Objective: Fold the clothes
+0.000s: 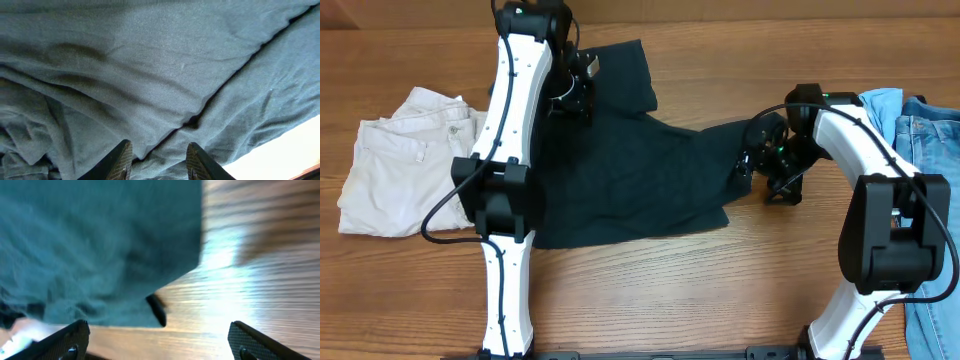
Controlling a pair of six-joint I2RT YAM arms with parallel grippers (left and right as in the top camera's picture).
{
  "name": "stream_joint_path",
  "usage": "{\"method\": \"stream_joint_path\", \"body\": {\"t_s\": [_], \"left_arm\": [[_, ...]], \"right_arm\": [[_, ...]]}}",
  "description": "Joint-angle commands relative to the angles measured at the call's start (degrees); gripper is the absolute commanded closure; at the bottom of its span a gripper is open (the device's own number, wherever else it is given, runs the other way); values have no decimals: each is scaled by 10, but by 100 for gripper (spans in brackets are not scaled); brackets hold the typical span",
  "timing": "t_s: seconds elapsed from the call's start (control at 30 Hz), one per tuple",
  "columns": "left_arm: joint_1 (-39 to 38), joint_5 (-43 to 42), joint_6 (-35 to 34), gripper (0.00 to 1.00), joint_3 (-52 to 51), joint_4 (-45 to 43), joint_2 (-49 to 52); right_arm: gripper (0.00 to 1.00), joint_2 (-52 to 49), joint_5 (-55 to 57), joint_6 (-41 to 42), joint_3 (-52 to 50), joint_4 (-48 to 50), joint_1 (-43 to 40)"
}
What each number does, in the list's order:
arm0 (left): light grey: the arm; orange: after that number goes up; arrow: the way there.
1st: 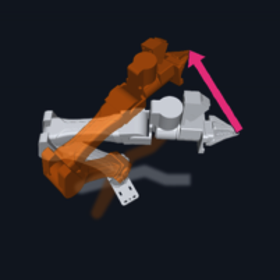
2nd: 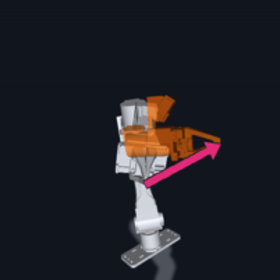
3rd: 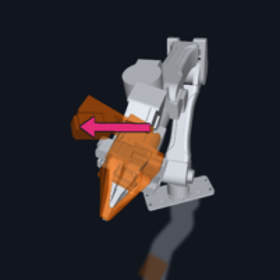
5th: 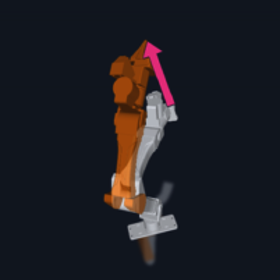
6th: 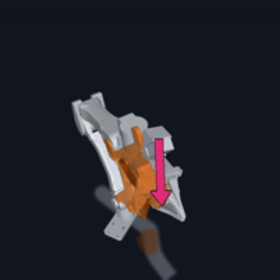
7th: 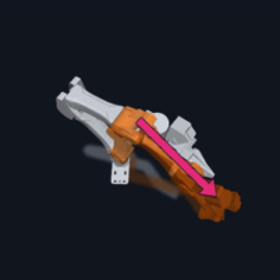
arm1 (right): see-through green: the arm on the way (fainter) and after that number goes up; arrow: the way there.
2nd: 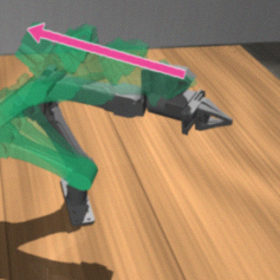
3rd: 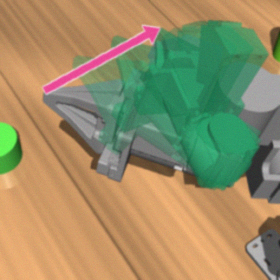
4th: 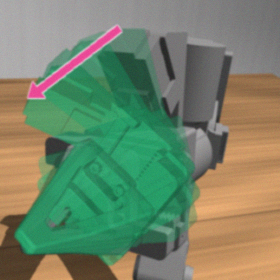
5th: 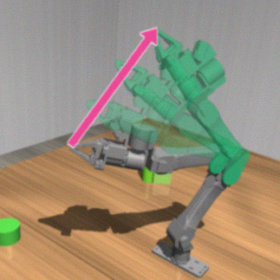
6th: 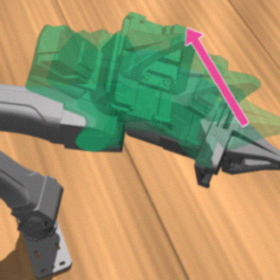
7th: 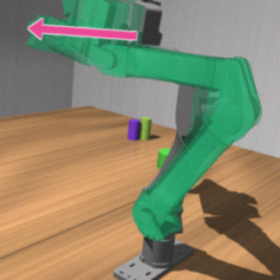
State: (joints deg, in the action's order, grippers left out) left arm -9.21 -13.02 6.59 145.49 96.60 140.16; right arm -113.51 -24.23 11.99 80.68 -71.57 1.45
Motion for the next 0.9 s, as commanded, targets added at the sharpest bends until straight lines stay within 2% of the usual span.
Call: {"method": "stream_joint_path", "body": {"t_s": [0.0, 0.13, 0.2, 0.3, 0.4, 0.6, 0.7, 0.8, 0.87], "left_arm": [[2, 3, -13, 59, 16, 2, -110], [2, 34, -49, 53, -37, 2, -235], [2, 47, -70, 53, -116, 2, -301], [2, 83, -131, 54, -286, 2, -396], [2, 127, -196, 52, -452, -7, -459], [3, 133, -284, 41, -732, -123, -530], [3, 133, -339, 33, -829, -184, -534], [21, 123, -391, 19, -923, -278, -534], [40, 94, -389, 18, -961, -325, -534]], "right_arm": [[7, 50, -23, -35, 7, -10, 28], [7, 124, -23, -35, 7, -19, 45], [6, 176, -22, -35, 7, -20, 45], [0, 250, -9, -33, 7, -18, 43], [0, 280, -9, -32, 7, -27, 43], [0, 279, -9, -33, 7, -33, 43], [0, 279, -5, -33, 7, -37, 43], [0, 279, 14, -33, 7, -47, 43], [0, 279, 17, -32, 7, -51, 43]]}}
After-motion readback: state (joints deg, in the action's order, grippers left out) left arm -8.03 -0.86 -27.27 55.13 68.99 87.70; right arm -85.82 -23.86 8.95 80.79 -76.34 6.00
